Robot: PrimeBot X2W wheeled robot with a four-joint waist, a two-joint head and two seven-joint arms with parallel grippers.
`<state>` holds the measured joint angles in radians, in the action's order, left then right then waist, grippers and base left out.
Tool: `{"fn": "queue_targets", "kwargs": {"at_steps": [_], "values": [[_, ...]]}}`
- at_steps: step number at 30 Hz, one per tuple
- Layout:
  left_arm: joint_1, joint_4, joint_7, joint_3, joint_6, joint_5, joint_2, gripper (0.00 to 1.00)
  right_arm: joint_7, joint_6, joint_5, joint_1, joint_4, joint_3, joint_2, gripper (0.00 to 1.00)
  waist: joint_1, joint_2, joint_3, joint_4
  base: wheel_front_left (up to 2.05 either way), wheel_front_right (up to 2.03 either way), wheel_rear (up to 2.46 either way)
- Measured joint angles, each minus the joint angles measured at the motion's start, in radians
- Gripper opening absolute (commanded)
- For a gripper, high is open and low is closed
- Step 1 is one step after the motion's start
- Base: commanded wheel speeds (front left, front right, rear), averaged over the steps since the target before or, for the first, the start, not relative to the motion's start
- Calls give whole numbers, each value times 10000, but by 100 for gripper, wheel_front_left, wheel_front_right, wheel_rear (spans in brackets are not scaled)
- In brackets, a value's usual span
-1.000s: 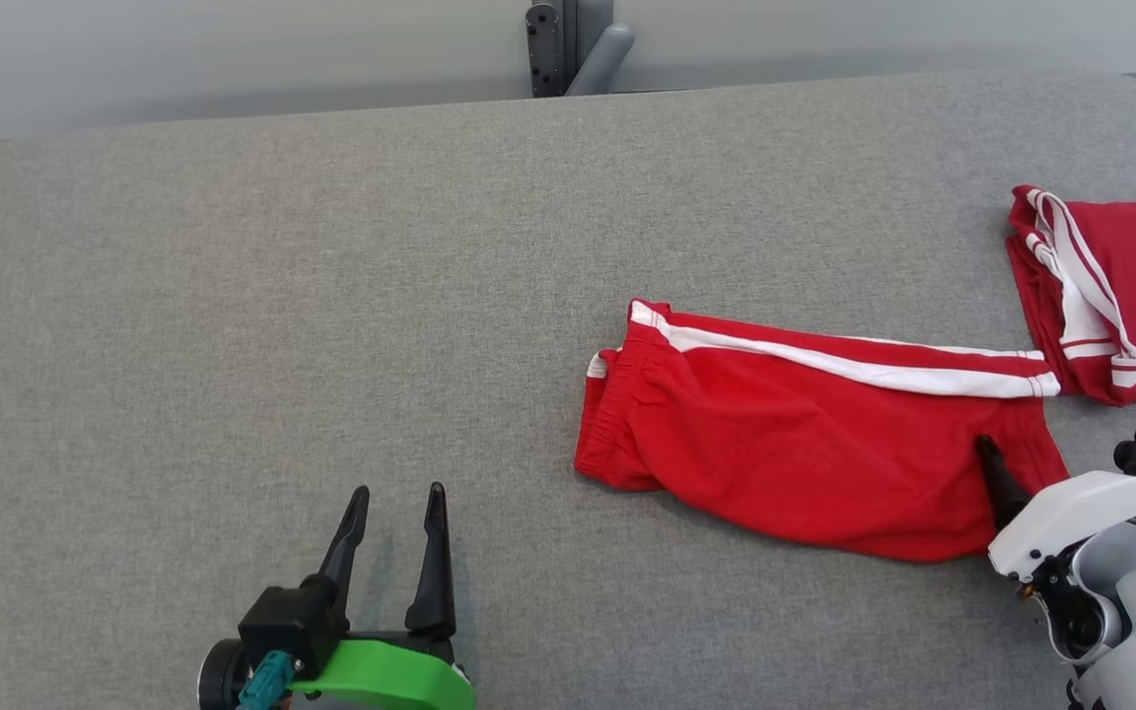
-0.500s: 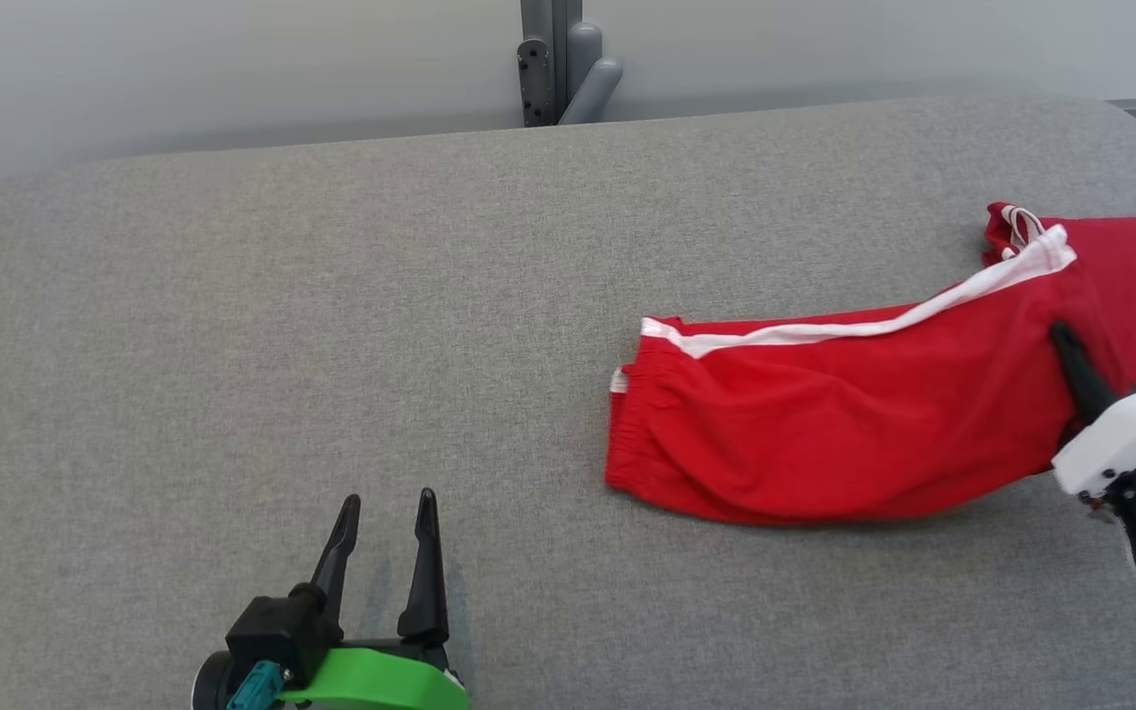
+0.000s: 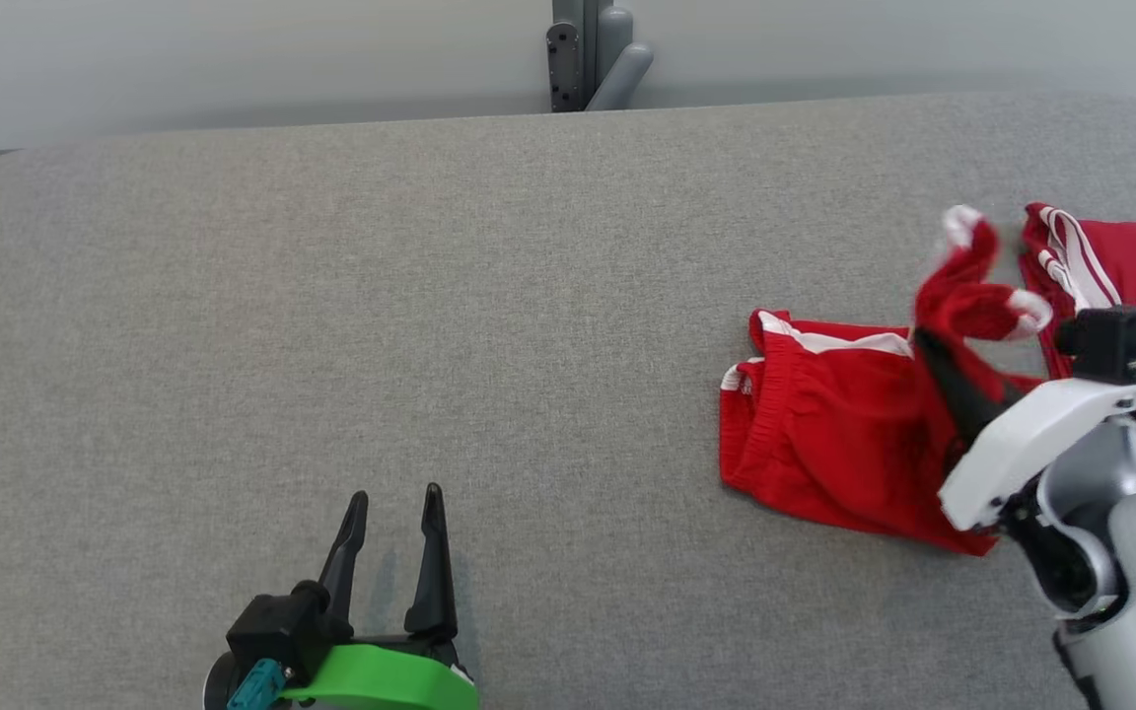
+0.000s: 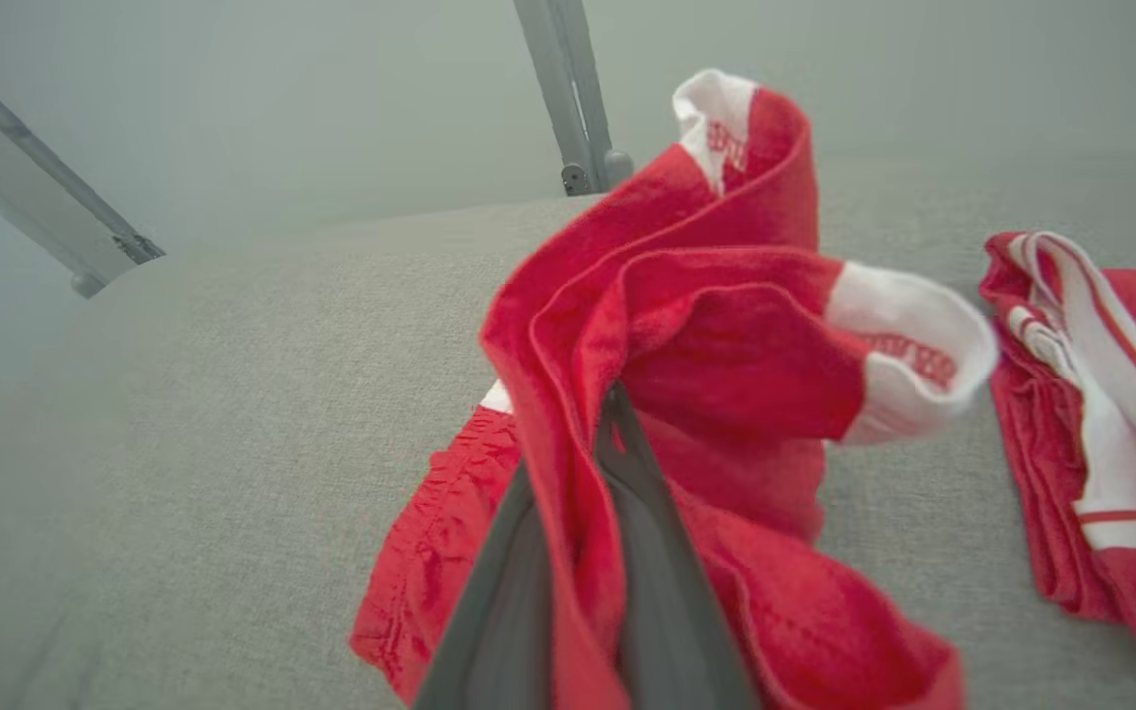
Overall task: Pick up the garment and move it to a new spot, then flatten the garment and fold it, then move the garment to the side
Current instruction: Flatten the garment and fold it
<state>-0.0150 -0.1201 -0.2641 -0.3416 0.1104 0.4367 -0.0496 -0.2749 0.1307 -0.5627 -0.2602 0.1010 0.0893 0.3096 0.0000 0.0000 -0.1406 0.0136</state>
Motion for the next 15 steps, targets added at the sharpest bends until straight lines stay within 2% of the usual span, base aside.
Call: {"fn": "queue_targets", "kwargs": {"at_steps": [3,7,15], "values": [[16,-6,0,-69,2,21,2,100,-144,0,293,110,94,387,-656,0,0,0,-48,106,0,0,0],[44,-52,0,-69,33,31,2,100,-75,0,744,109,685,395,-1231,0,0,0,-55,266,0,0,0],[43,-111,0,4,27,4,2,100,291,0,1348,-135,1854,188,-1751,0,0,0,-40,402,0,0,0]]}}
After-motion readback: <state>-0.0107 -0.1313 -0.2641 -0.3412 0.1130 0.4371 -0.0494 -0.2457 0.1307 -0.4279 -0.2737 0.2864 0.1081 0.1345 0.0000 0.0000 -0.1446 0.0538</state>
